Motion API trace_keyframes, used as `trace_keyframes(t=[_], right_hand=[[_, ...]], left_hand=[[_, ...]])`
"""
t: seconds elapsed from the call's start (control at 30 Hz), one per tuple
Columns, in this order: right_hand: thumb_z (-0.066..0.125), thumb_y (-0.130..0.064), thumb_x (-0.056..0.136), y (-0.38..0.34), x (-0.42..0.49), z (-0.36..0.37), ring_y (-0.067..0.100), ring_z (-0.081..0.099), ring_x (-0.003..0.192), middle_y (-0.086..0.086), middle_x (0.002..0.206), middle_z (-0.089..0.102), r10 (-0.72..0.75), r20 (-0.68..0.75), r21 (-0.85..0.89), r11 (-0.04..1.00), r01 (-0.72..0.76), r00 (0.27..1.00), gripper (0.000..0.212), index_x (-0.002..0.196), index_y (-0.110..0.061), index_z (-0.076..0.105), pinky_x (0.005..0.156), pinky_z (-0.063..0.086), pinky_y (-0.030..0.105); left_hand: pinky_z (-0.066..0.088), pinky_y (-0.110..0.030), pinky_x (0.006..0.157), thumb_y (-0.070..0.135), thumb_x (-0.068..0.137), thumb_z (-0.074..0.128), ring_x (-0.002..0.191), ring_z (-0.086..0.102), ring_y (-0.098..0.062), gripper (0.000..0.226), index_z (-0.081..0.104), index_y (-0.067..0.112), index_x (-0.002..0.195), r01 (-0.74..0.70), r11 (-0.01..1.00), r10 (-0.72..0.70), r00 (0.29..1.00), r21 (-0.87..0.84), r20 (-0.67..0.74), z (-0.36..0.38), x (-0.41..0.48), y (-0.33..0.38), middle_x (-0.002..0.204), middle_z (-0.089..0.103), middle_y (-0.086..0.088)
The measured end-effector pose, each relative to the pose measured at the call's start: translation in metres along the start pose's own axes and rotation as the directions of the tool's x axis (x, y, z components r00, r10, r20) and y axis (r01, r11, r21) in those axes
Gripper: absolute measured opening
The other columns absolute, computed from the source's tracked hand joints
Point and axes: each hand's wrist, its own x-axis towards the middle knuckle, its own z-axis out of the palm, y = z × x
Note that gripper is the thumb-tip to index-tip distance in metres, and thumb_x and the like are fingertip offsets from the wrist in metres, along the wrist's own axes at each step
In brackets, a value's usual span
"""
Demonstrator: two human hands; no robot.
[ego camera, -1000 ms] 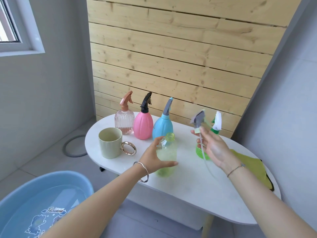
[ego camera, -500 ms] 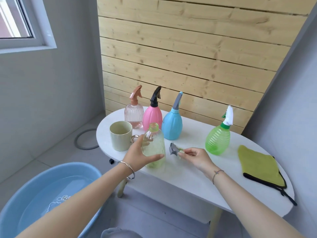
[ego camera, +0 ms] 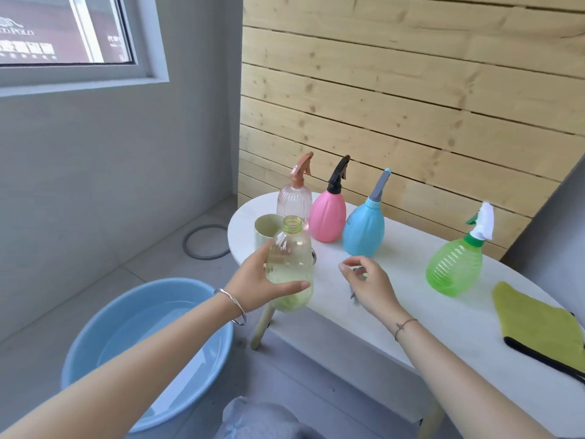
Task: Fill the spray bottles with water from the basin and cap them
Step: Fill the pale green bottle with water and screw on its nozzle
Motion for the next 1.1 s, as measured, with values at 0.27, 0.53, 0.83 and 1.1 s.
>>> trace_keyframes(t=[0.27,0.53,0.83,1.1], right_hand=[[0.046,-0.031,0.099,-0.028,0.014,0.080,0.010,0.053,0.094,-0.003,0.102,0.062,0.027,0.058,0.282,0.958,-0.042,0.998,0.022,0.107,-0.013,0.057,0.071,0.038,0.008],[0.034,-0.030,0.104,-0.046,0.022,0.124,0.010,0.036,0.068,0.000,0.076,0.037,0.053,-0.086,0.374,0.927,-0.017,0.995,0.028,0.082,-0.013,0.040,0.058,0.033,0.010],[0.045,-0.033,0.100,-0.103,0.029,0.221,0.003,0.033,0.058,-0.005,0.064,0.032,-0.024,-0.005,0.569,0.822,0.023,1.000,0.039,0.065,-0.020,0.032,0.057,0.031,0.013],[0.063,-0.015,0.091,-0.114,0.022,0.320,-0.003,0.044,0.044,-0.017,0.040,0.037,-0.224,0.230,0.504,0.860,0.082,0.947,0.045,0.060,-0.014,0.030,0.053,0.036,0.008]], left_hand=[[0.045,-0.019,0.091,0.062,0.050,0.079,0.107,0.059,0.000,0.077,0.052,0.038,0.117,0.101,0.995,-0.099,0.985,0.011,-0.142,-0.068,-0.030,-0.038,0.115,0.062,0.015],[0.043,-0.021,0.091,0.059,0.051,0.082,0.112,0.056,0.002,0.079,0.047,0.042,0.120,0.261,0.964,-0.263,0.935,-0.040,-0.237,-0.122,-0.055,-0.100,0.119,0.059,0.018],[0.047,-0.030,0.097,0.063,0.047,0.081,0.113,0.058,-0.008,0.089,0.047,0.043,0.127,0.391,0.913,-0.407,0.853,-0.117,-0.327,-0.174,-0.074,-0.205,0.119,0.060,0.014],[0.046,-0.017,0.088,0.064,0.048,0.078,0.111,0.057,0.001,0.077,0.047,0.049,0.117,0.457,0.876,-0.481,0.798,-0.154,-0.363,-0.188,-0.090,-0.292,0.119,0.059,0.016]])
